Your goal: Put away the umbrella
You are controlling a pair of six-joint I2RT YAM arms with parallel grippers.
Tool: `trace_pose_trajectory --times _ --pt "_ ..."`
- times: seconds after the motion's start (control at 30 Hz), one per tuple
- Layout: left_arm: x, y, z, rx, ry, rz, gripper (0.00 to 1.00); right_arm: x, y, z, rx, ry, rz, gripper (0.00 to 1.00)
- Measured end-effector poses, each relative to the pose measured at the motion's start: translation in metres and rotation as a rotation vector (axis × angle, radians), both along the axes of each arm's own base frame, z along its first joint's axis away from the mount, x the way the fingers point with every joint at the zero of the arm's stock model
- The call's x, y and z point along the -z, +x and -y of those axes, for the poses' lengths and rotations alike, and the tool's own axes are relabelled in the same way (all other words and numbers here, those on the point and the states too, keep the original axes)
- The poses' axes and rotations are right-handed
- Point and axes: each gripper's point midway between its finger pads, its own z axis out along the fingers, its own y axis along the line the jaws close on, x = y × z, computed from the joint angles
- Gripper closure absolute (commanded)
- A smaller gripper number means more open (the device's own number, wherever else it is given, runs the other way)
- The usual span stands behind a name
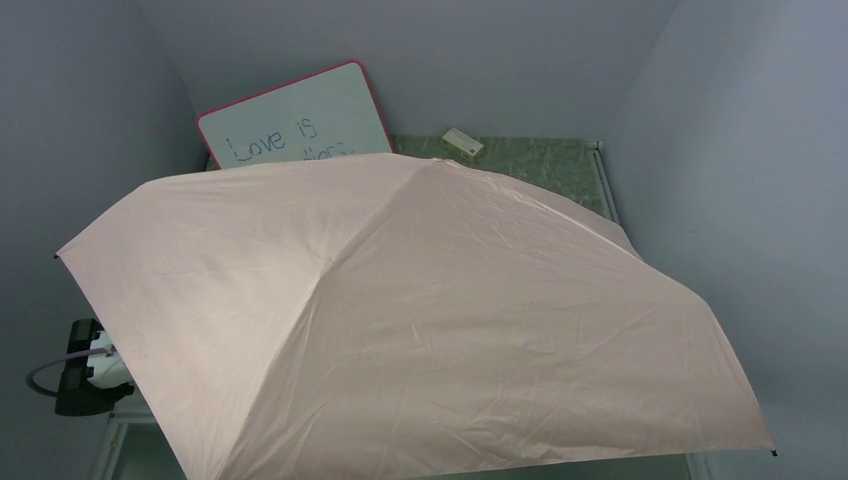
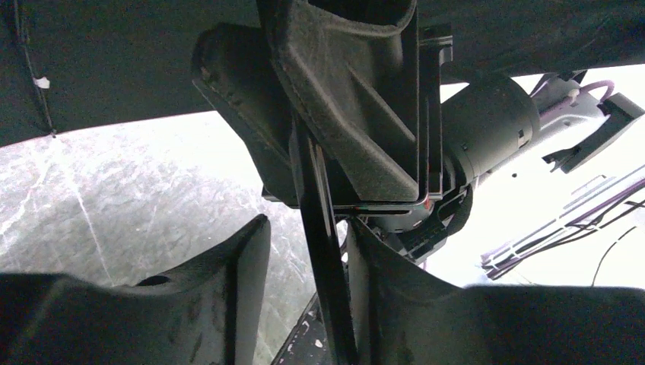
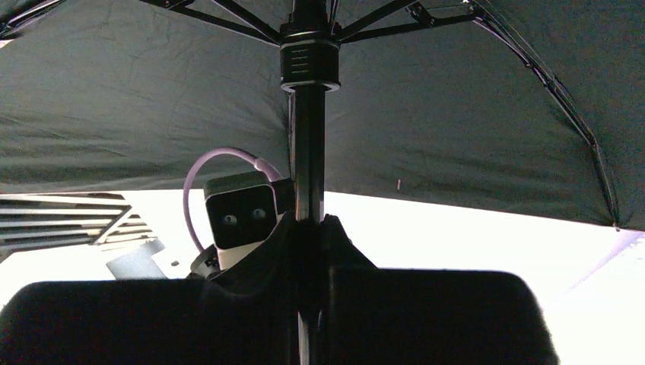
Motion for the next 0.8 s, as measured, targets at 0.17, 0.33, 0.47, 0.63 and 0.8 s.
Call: trace_pose_trajectory --times 0.17,0.33,0.47,0.63,0.8 --pt "-0.002 -0.003 0.002 0.021 -0.012 -0.004 0.79 0.001 0.0 -0.001 -0.001 -0.004 0.002 1.0" --pt "-0.002 -0.004 0.004 0.025 -0.027 -0.036 0.95 0.0 0.001 0.001 0.023 -0.013 0.027 1.0" --pt "-0.002 -0.004 0.004 0.025 -0.033 -0.044 0.95 0.0 0.001 0.002 0.041 -0.034 0.042 0.84" --pt "0.004 -0.003 0.004 0.017 -0.006 -0.043 0.95 0.003 0.001 0.009 0.066 -0.061 0.027 0.54" --pt "0.015 0.006 -0.001 -0.036 0.039 -0.052 0.95 0.005 0.005 0.02 0.111 -0.071 0.001 0.46"
